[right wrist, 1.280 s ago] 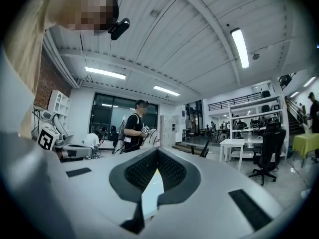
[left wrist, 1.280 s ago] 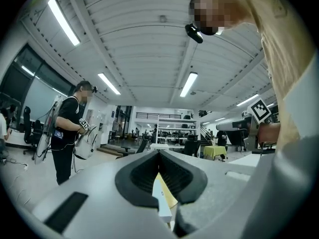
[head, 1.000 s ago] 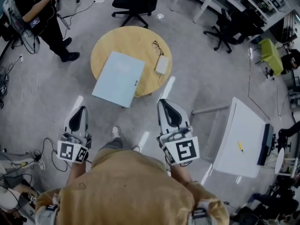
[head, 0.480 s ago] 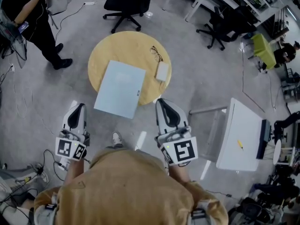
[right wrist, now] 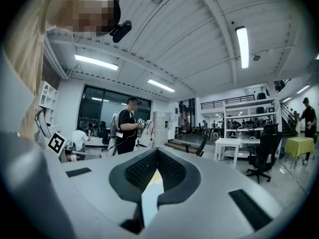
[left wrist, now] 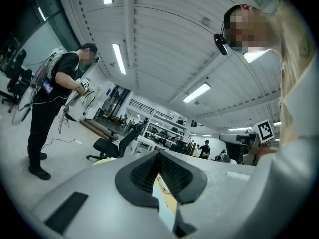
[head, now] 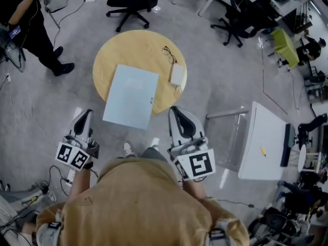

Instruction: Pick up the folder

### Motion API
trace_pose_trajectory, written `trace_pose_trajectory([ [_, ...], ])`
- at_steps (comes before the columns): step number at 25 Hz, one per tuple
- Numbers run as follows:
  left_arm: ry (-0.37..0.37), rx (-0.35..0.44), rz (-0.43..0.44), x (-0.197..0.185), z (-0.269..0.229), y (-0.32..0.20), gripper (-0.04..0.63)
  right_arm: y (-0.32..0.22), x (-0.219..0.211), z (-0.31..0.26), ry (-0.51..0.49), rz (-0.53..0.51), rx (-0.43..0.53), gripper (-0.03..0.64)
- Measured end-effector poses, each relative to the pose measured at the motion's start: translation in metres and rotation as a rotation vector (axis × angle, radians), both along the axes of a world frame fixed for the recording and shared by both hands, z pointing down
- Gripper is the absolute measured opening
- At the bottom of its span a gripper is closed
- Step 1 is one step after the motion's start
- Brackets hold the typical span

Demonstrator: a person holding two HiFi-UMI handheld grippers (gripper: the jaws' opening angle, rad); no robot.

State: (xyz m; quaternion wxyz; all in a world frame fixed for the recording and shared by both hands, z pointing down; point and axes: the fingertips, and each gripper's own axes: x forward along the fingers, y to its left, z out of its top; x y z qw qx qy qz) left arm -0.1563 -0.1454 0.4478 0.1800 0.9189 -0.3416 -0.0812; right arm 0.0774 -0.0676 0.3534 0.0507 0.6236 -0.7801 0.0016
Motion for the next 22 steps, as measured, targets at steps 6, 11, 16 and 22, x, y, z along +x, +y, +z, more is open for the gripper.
trace_pose_trajectory([
  [6,0.112,-0.077,-0.010,0.016,0.007,-0.010,0.003,-0.019,0.021,0.004,-0.002,-0.028,0.005,0.000],
  [11,0.177,-0.144,-0.039,0.040,0.013,-0.015,0.003,-0.042,0.056,-0.003,-0.001,-0.061,0.018,0.000],
  [16,0.269,-0.242,-0.085,0.045,0.035,-0.009,0.003,-0.058,0.070,0.000,-0.014,-0.108,0.019,0.000],
  [22,0.365,-0.547,0.012,0.061,0.147,0.009,0.008,-0.074,0.081,0.011,-0.020,-0.143,-0.016,0.000],
])
